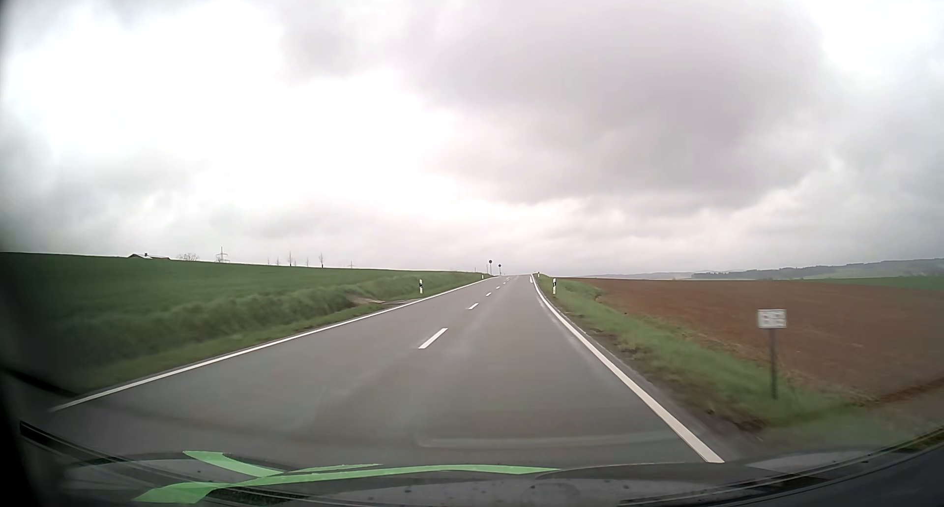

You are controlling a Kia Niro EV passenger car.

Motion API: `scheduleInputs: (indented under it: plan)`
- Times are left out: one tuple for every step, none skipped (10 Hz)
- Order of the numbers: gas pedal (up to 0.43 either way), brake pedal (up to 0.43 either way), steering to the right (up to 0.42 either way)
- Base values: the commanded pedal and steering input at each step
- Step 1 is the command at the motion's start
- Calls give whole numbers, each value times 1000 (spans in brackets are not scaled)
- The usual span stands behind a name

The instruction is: Follow the waypoints while adhering to traffic rules and regulations

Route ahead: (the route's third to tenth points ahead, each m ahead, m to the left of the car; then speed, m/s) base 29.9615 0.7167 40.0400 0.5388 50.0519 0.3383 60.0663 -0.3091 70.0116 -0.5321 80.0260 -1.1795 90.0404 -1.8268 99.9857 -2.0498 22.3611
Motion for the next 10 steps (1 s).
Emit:
scheduleInputs:
  plan:
    - [150,0,4]
    - [118,0,3]
    - [118,0,3]
    - [118,0,3]
    - [138,0,3]
    - [169,0,3]
    - [189,0,3]
    - [197,0,3]
    - [197,0,3]
    - [189,0,3]
